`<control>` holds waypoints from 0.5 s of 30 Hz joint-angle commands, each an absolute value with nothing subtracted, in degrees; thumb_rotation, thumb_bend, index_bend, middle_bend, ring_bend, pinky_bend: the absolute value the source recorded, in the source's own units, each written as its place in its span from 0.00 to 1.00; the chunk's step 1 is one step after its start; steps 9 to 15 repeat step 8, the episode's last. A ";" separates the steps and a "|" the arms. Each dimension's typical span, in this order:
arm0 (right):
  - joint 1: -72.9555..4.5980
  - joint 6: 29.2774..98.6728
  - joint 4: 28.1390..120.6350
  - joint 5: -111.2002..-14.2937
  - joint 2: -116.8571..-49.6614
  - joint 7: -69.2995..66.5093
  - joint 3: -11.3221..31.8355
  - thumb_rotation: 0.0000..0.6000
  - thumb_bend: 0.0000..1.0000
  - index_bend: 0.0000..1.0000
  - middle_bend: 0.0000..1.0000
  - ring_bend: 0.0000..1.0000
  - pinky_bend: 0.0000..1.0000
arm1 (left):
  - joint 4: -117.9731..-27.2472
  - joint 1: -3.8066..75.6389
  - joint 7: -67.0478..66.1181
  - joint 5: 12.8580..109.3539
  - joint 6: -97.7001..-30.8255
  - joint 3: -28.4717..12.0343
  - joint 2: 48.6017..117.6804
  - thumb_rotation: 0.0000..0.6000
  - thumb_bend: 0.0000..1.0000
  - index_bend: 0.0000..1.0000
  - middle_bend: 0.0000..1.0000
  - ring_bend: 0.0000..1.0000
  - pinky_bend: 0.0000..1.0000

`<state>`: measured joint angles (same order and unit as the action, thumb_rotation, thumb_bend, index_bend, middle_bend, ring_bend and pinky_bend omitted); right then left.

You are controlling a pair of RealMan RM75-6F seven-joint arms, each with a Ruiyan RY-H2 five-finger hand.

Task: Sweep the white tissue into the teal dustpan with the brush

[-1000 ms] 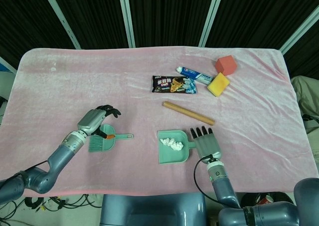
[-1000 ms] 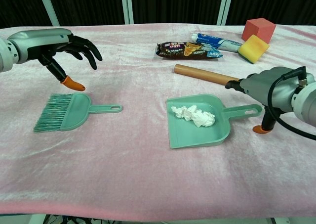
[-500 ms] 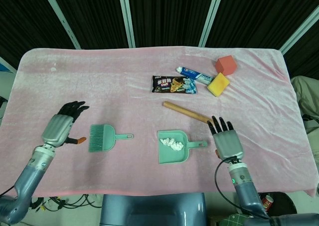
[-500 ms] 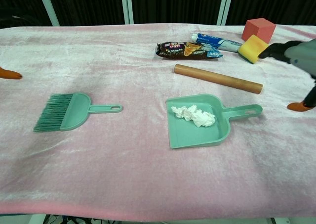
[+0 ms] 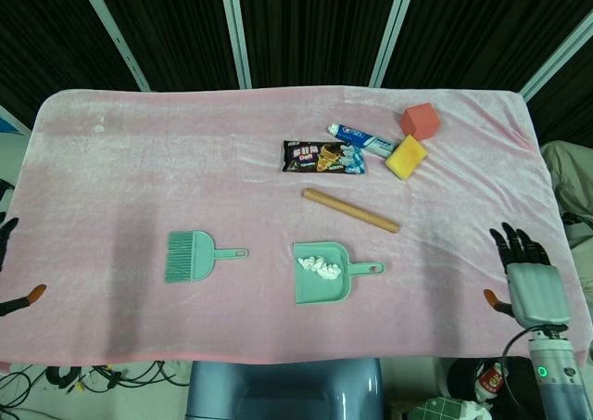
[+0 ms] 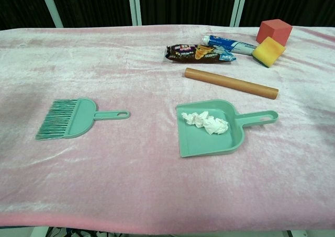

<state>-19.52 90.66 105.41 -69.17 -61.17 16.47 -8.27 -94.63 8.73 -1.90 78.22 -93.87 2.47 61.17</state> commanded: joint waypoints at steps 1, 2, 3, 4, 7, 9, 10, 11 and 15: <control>-15.39 94.44 102.31 -70.10 -60.91 13.45 -7.21 1.00 0.14 0.00 0.00 0.00 0.13 | -91.78 6.01 1.14 78.49 -96.60 2.00 61.27 1.00 0.09 0.03 0.00 0.00 0.01; -14.76 94.83 101.74 -69.94 -61.01 13.10 -7.03 1.00 0.14 0.00 0.00 0.00 0.13 | -91.53 5.71 1.58 78.44 -96.73 1.88 61.27 1.00 0.09 0.02 0.00 0.00 0.01; -14.19 95.11 101.11 -69.91 -61.15 12.74 -6.89 1.00 0.14 0.00 0.00 0.00 0.13 | -91.32 5.40 2.01 78.29 -96.80 1.75 61.26 1.00 0.09 0.02 0.00 0.00 0.00; -13.53 95.38 100.24 -69.78 -61.32 12.30 -6.81 1.00 0.14 0.00 0.00 0.00 0.13 | -91.17 5.11 2.45 78.13 -96.75 1.68 61.22 1.00 0.09 0.01 0.00 0.00 0.00; -12.09 94.53 98.83 -69.53 -61.67 9.93 -6.02 1.00 0.14 0.00 0.00 0.00 0.13 | -90.99 4.67 3.40 77.78 -95.33 1.49 60.94 1.00 0.08 0.00 0.00 0.00 0.00; -12.00 94.45 98.56 -69.94 -61.64 9.68 -5.55 1.00 0.14 0.00 0.00 0.00 0.13 | -91.15 4.61 3.39 77.50 -94.68 1.42 60.82 1.00 0.08 0.00 0.00 0.00 0.00; -12.00 94.45 98.56 -69.94 -61.64 9.68 -5.55 1.00 0.14 0.00 0.00 0.00 0.13 | -91.15 4.61 3.39 77.50 -94.68 1.42 60.82 1.00 0.08 0.00 0.00 0.00 0.00; -12.00 94.45 98.56 -69.94 -61.64 9.68 -5.55 1.00 0.14 0.00 0.00 0.00 0.13 | -91.15 4.61 3.39 77.50 -94.68 1.42 60.82 1.00 0.08 0.00 0.00 0.00 0.00; -12.00 94.45 98.56 -69.94 -61.64 9.68 -5.55 1.00 0.14 0.00 0.00 0.00 0.13 | -91.15 4.61 3.39 77.50 -94.68 1.42 60.82 1.00 0.08 0.00 0.00 0.00 0.00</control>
